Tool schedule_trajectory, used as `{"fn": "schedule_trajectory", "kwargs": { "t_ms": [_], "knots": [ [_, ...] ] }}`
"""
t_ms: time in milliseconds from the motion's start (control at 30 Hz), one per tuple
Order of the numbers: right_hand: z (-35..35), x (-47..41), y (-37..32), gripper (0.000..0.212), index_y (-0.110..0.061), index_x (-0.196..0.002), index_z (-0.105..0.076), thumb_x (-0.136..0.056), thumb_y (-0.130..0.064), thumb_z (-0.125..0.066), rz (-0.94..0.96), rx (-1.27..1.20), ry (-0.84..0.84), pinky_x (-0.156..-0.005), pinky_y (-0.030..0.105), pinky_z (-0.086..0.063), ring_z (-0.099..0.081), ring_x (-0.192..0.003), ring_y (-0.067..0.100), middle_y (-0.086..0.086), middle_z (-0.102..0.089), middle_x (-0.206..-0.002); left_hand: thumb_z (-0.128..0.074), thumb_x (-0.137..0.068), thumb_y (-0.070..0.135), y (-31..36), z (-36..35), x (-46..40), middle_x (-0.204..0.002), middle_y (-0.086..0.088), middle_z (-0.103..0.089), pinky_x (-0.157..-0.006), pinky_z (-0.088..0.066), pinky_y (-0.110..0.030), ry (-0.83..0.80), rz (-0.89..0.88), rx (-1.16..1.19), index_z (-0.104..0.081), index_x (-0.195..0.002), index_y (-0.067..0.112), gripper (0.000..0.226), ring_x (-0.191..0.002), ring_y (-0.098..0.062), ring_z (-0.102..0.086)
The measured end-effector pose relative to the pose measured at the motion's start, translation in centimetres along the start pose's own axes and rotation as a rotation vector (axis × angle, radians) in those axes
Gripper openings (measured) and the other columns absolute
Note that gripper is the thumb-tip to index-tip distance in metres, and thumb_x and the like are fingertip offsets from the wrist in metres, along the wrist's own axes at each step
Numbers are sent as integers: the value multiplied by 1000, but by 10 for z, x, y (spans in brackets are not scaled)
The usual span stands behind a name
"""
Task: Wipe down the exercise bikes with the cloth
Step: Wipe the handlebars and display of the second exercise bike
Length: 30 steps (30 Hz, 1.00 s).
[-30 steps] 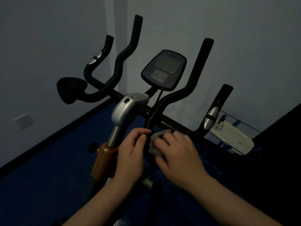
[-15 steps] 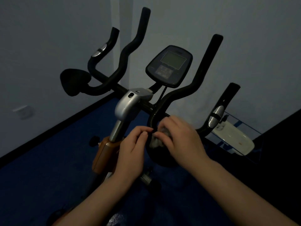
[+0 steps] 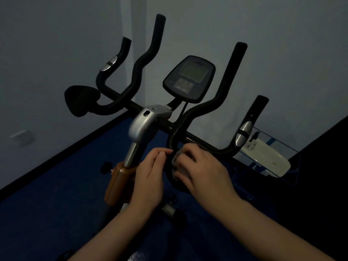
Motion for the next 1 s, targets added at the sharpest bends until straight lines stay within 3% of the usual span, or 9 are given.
{"fn": "schedule_trajectory", "kwargs": {
  "t_ms": [100, 267, 433, 500, 633, 767, 833, 900, 1000],
  "knots": [
    [7, 4, 9, 26, -21, -93, -60, -74, -28, -76, 126, 48, -68, -61, 30, -51, -59, -80, 18, -1, -60, -98, -38, -95, 28, 1, 1, 0, -88, 5, -70, -66, -48, -10, -2, 2, 3, -66, -96, 19, 29, -78, -3, -64],
    [3, -15, 2, 17, -19, -100, -60, -87, -30, -63, -31, -67, 15, -71, 31, -47, -54, -91, 16, -1, -57, -102, -41, -93, 28, -1, -4, 3, -88, 5, -69, -68, -48, -13, 31, 13, -3, -65, -98, 16, 27, -80, -4, -64],
    [3, 13, 14, 19, -19, -96, -64, -79, -26, -69, 213, -50, -206, -72, 33, -47, -56, -85, 20, -1, -61, -95, -41, -101, 16, 1, -3, 4, -84, 7, -69, -67, -50, -14, 6, 11, -26, -63, -99, 17, 22, -77, -5, -64],
    [9, -2, 27, 16, -16, -94, -63, -80, -23, -67, 155, -83, -139, -74, 35, -47, -54, -87, 21, 1, -59, -93, -42, -99, 17, 2, -2, 4, -86, 7, -69, -66, -48, -10, 7, -1, -29, -64, -99, 17, 22, -78, -2, -63],
    [0, -23, 28, 11, -17, -89, -60, -86, -25, -66, -204, -232, 138, -74, 30, -41, -50, -87, 15, -1, -58, -89, -45, -100, 12, -1, -7, 7, -87, 11, -67, -65, -46, -8, 37, -8, -90, -62, -100, 19, 19, -77, 2, -62],
    [-9, 12, 21, 16, -22, -91, -59, -78, -23, -69, 86, -123, 57, -79, 23, -36, -47, -87, 13, -5, -58, -93, -48, -99, 15, -3, -11, 5, -88, 5, -64, -68, -49, -23, 45, -13, -138, -57, -98, 24, 14, -79, -15, -62],
    [-4, 8, 34, 18, -22, -92, -61, -78, -24, -72, 140, -155, 8, -77, 25, -38, -47, -89, 11, -6, -57, -96, -48, -99, 16, -3, -10, 5, -88, 5, -64, -68, -50, -23, 39, -21, -150, -57, -98, 24, 13, -79, -14, -62],
    [4, -11, 45, 13, -20, -91, -61, -82, -23, -71, -8, -315, 107, -78, 24, -44, -50, -90, 10, -5, -56, -95, -48, -99, 15, -4, -10, 5, -87, 8, -64, -67, -50, -15, 39, -28, -147, -57, -97, 23, 13, -78, -7, -62],
    [10, -37, 53, 7, -25, -90, -59, -87, -28, -64, -261, -592, 284, -74, 10, -43, -53, -87, -1, -10, -55, -94, -49, -98, 14, -1, -11, 3, -84, 8, -64, -67, -47, -12, 65, -33, -150, -58, -91, 25, 16, -77, -1, -61]
  ]
}}
Point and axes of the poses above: each hand's wrist, its own x-axis away from the middle knuckle, its own z-axis out of the back of the hand, y = z × x, the point moved 3 cm from there along -x, towards the middle knuckle
